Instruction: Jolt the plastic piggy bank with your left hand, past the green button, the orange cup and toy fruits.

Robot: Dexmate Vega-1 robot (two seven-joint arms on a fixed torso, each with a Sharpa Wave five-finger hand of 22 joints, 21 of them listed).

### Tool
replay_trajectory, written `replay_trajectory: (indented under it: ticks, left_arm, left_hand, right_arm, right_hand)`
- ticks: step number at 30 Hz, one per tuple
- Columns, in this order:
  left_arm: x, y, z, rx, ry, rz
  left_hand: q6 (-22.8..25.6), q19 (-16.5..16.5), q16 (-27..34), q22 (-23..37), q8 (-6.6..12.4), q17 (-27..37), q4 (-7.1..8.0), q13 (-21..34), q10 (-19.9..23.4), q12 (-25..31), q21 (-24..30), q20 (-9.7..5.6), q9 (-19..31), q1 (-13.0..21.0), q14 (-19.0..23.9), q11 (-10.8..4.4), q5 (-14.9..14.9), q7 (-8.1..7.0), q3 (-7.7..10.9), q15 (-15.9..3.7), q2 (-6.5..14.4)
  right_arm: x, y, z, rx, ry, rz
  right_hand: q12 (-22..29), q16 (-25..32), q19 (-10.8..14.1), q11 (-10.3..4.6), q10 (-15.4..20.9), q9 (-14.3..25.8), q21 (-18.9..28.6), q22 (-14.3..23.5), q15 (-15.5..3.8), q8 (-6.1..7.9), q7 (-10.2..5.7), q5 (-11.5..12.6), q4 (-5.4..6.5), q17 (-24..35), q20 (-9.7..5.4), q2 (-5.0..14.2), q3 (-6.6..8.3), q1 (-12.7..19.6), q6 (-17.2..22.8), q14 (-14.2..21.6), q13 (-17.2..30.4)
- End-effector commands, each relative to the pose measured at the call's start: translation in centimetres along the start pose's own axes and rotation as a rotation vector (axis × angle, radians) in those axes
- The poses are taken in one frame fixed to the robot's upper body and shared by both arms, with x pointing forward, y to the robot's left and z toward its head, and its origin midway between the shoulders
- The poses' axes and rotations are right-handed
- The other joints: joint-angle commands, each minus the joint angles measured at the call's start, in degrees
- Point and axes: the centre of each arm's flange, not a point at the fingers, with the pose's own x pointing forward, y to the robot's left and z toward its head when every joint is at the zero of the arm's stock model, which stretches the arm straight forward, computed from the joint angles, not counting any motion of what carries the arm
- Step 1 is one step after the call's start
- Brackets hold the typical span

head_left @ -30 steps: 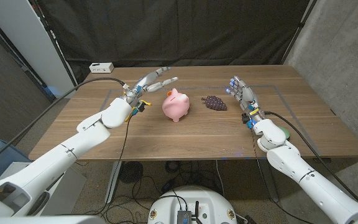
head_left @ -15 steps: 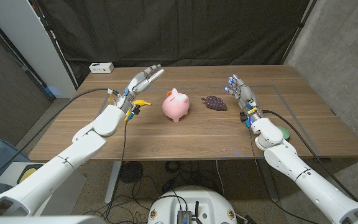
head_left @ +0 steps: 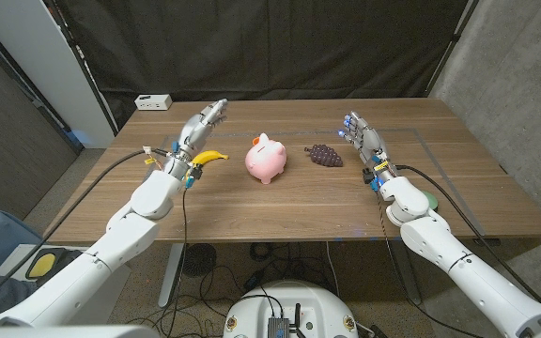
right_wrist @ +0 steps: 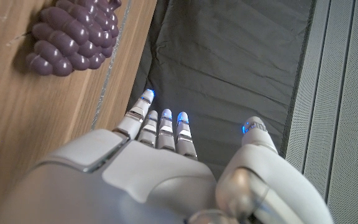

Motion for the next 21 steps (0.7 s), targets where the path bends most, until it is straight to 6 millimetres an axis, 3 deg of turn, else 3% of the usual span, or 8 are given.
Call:
replay_trajectory:
  ticks: [1,12,21]
  left_arm:
    - [-0.4,1.5,-2.5,-0.176,0.017,0.051]
    - [0.1,0.9,-4.7,-0.273,0.048,0.06]
    - [-0.4,0.6,-5.0,-0.269,0.068,0.049]
  left_hand:
    - [0.21,0.13,-0.2,0.03,-0.2,0.05,0.22,-0.25,0.46,-0.21,-0.31,-1.01,0.13,-0.24,0.31,0.27,0.23,-0.07,0.03,-0.39,0.68]
    - [0.02,-0.05,-0.49,0.01,-0.42,0.02,0.18,-0.68,0.1,-0.52,-0.67,-1.07,0.12,-0.37,0.03,0.28,0.24,0.21,0.0,0.01,0.84]
    - [0.05,-0.25,-0.62,0.0,-0.47,0.01,0.13,-0.93,0.16,-0.59,-0.92,-1.01,0.12,-0.38,-0.09,0.13,0.24,0.23,0.02,0.0,0.98]
  right_arm:
    - [-0.7,0.1,0.0,-0.006,0.011,0.001]
    - [-0.8,-0.2,-0.1,-0.008,0.009,-0.005]
    - [-0.4,0.2,-0.5,0.003,0.011,0.003]
  right_hand:
    - [-0.19,0.02,0.18,0.19,0.37,0.17,-0.17,0.21,-0.01,-0.04,0.49,-0.15,-0.21,0.01,-0.04,-0.12,-0.07,0.53,0.09,0.02,0.1]
    - [-0.23,0.01,0.19,0.07,0.33,0.17,-0.18,0.2,-0.02,-0.06,0.48,-0.15,-0.19,0.01,-0.05,-0.13,-0.11,0.54,0.08,0.01,0.1]
    - [-0.24,0.0,0.14,0.11,0.36,0.17,-0.21,0.2,0.04,-0.09,0.45,-0.15,-0.17,0.01,0.08,-0.12,-0.14,0.55,0.03,-0.01,0.09]
